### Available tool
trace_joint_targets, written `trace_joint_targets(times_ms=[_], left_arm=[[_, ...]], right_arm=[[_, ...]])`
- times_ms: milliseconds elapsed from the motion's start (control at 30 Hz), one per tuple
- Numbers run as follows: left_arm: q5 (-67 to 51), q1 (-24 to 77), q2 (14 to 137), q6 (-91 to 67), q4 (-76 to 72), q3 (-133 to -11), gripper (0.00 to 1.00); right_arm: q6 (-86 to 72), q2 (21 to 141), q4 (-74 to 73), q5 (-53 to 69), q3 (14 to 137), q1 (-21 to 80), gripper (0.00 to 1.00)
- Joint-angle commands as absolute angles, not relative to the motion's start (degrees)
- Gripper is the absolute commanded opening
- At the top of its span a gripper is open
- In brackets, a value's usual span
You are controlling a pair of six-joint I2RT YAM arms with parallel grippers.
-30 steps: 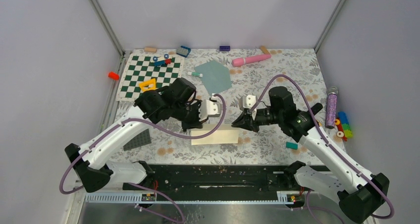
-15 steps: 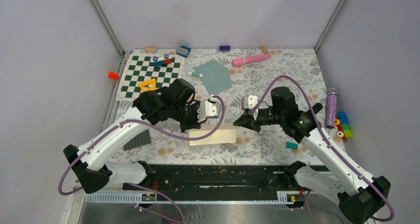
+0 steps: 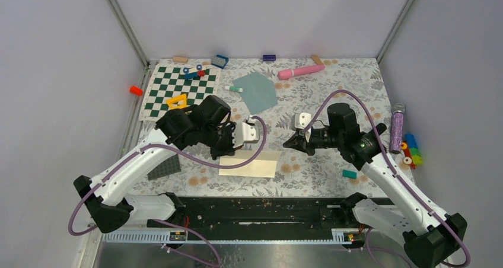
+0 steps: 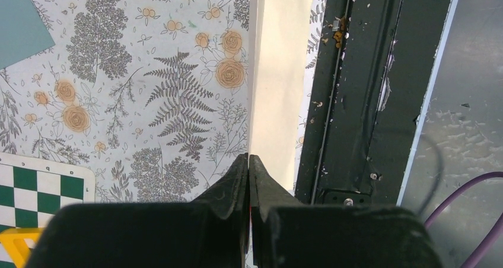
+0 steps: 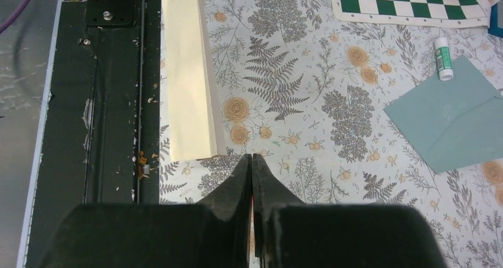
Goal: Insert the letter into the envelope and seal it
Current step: Fold the letter.
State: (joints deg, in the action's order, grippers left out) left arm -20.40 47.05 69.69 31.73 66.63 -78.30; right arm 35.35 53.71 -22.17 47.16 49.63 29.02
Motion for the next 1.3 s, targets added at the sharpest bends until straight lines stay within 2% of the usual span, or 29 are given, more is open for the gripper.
trace_joint_targets(times_ms=[0,33,100,133,167,267,333,567,700,900,1067,1167,1267], left_arm=[[-19.61,46.72,68.19,32.96,66.98,-80.85,0.0],[-19.6,46.71,68.2,33.03,66.98,-80.81,0.0],[-19.92,46.73,68.27,33.04,66.97,-80.72,0.0],[-20.16,46.75,68.33,33.01,66.98,-80.69,0.0],[-20.52,46.74,68.52,32.97,67.01,-80.79,0.0],[-21.46,46.76,69.5,32.7,67.06,-81.32,0.0],[-22.33,46.76,70.34,32.45,66.99,-81.82,0.0],[-23.98,47.11,72.43,31.43,65.89,-83.27,0.0],[-24.63,47.93,73.43,31.24,65.52,-83.37,0.0],[-25.17,48.34,73.27,31.03,64.59,-83.31,0.0],[-24.71,48.38,72.96,30.82,64.46,-83.97,0.0],[-24.9,48.36,72.7,30.73,64.18,-83.83,0.0],[-25.19,48.39,72.48,30.52,63.61,-83.55,0.0]], right_arm=[[37.5,52.58,-23.94,45.79,50.45,28.38,0.08],[37.79,52.51,-24.5,45.58,51.08,28.39,0.2],[37.65,52.31,-25.21,45.82,52.66,28.22,0.55],[37.05,52.34,-25.22,46.92,53.24,28.21,0.69],[36.25,52.56,-25.29,48.34,53.86,28.21,0.77],[33.68,54.23,-24.94,55.15,55.6,28.29,0.87],[30.43,55.63,-22.47,57.44,55.74,29.04,0.89],[28.99,60.05,-17.42,51.64,54.6,33.98,0.87],[28.31,61.34,-16.2,51.36,54.18,34.54,0.77],[29.99,61.02,-15.56,50.6,51.89,34.52,0.7],[30.99,61.21,-16.37,53.21,50.81,34.75,0.6],[31.55,61.48,-16.94,52.97,50.89,35.01,0.46],[31.74,61.29,-16.94,52.66,50.76,35.06,0.2]])
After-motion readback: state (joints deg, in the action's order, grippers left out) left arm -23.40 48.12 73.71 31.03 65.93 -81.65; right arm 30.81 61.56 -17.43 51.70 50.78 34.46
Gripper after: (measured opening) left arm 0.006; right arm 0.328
